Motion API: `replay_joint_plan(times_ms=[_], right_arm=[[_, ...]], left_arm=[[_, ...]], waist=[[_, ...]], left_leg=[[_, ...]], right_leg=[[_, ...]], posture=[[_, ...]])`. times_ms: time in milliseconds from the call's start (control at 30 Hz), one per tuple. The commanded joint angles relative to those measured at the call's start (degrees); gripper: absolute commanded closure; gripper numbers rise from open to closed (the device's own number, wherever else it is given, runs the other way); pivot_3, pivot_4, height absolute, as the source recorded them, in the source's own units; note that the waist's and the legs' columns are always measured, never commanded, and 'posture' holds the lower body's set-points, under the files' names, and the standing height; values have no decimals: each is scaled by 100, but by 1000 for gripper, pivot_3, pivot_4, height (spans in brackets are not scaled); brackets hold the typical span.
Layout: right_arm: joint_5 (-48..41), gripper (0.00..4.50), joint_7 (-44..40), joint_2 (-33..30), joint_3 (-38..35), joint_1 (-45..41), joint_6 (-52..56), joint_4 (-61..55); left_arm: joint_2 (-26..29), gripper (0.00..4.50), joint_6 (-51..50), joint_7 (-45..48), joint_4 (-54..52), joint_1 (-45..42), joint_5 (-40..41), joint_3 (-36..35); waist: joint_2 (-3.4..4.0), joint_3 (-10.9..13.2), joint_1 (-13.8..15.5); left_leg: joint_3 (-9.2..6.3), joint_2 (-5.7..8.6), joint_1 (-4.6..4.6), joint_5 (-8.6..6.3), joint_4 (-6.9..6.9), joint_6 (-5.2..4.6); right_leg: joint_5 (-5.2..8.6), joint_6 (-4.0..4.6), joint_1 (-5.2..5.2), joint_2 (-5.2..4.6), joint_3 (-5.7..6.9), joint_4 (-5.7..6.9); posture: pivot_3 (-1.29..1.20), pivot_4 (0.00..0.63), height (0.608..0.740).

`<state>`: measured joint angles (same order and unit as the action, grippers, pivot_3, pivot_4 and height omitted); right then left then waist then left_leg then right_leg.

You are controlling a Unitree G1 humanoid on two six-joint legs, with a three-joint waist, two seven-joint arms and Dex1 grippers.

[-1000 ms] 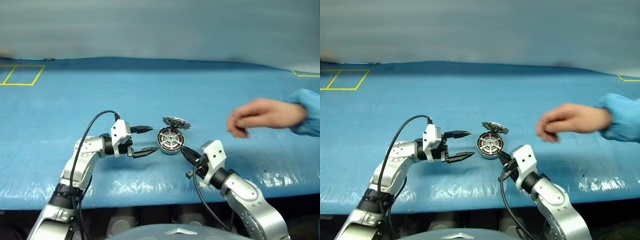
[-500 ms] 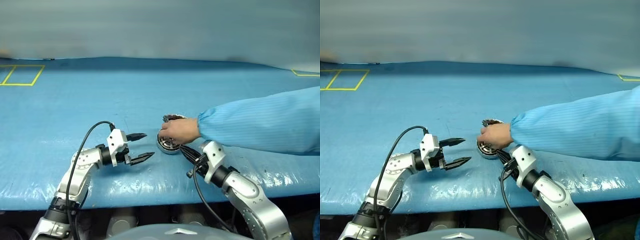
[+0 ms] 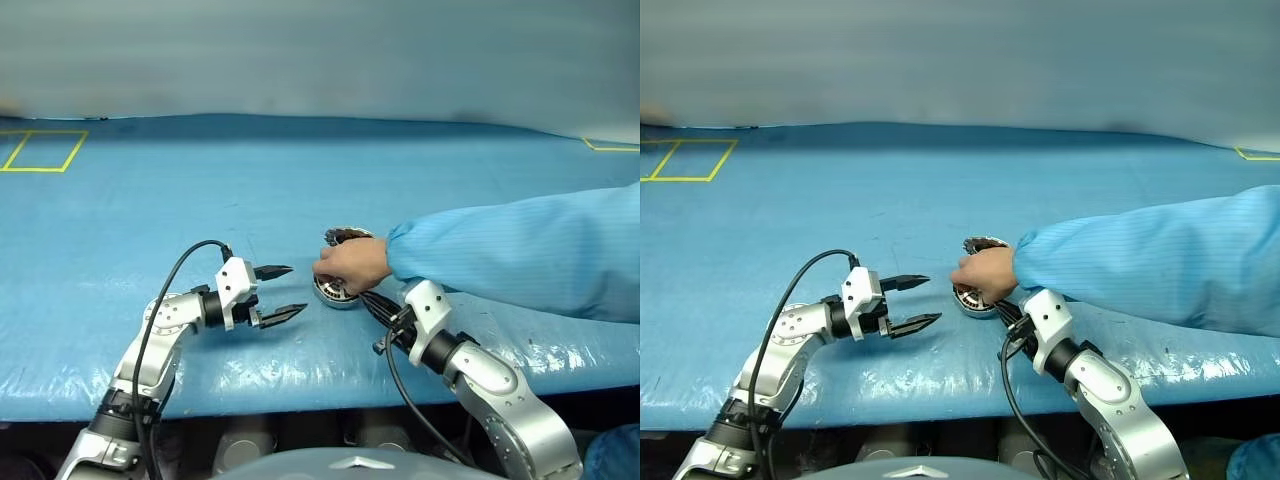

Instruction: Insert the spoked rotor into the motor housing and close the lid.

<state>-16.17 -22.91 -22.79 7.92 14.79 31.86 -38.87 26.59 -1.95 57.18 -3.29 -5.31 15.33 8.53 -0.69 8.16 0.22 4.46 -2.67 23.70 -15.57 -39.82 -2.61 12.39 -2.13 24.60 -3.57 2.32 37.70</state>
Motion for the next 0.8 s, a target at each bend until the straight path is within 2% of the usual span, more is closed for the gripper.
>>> replay_joint_plan(times_ms=[33,800], right_arm=[[-74,4500,-8,-14,-132,-28,-48,-187],[-85,4500,45,-121,-658,355,-41,-231]], left_arm=[[-28,807,59,-23,-102,-70,84,-44],[67,807,66,-129,-23,-53,22,-97]], waist=[[1,1,0],[4,3,1]], left_leg=[[0,0,0,0,0,0],[1,1,0,0,16,0]], right_leg=[[0,0,0,0,0,0],[1,1,1,-1,1,-11]], posture=[[0,150,740],[0,150,740]])
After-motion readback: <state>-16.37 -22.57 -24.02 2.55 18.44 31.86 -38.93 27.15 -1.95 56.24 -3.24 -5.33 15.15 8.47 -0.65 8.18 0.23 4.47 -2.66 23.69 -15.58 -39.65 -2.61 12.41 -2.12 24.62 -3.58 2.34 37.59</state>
